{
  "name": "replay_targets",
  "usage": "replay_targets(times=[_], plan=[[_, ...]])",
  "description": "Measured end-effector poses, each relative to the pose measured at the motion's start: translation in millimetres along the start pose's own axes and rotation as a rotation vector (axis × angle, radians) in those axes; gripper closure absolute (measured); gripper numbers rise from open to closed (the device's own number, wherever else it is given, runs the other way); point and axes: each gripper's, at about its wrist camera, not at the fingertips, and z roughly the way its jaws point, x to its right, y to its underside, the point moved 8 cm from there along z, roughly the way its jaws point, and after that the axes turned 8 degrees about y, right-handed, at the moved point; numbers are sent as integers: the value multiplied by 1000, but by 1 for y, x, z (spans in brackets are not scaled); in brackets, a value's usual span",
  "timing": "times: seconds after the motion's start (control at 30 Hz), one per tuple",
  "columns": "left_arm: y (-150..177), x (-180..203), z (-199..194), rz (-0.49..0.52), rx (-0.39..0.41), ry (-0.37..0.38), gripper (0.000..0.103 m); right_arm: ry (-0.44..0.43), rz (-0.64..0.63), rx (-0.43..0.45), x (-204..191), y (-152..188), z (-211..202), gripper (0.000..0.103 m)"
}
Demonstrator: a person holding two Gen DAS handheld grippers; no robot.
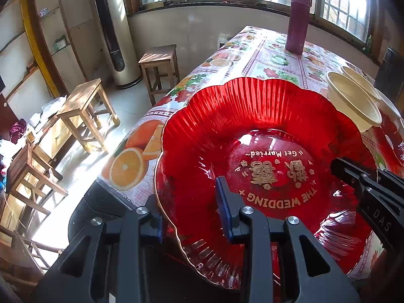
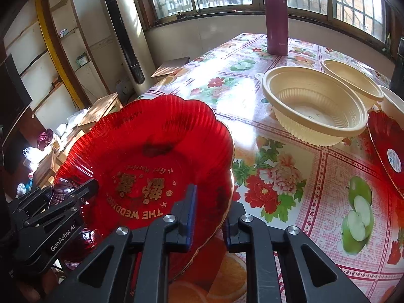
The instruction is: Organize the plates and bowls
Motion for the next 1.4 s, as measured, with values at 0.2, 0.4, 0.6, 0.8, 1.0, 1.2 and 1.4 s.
replay_targets(times=[0.2, 0.4, 0.6, 0.8, 1.0, 1.2, 1.4], plan=[[-13, 1, -15, -5, 42, 8, 72, -8, 7, 53, 2, -9, -17, 86], [-21, 2, -21, 0, 76, 4, 72, -10, 10, 71, 0, -13, -22, 84], [0, -3, 13, -40, -41, 18, 72, -22, 35, -9, 3, -3, 2, 83], [0, -9, 1, -48, -7, -6, 51, -13, -5, -21, 4, -1, 0, 69], [1, -28, -39, -48, 141, -116, 38, -11, -32, 117, 28, 1, -45, 37], [-8, -13, -86, 30, 287, -135, 32, 49, -6, 211, 80, 16, -84, 36], [-22, 76, -93, 157, 255, 93, 24, 130, 123, 255, 168, 33, -115, 31]])
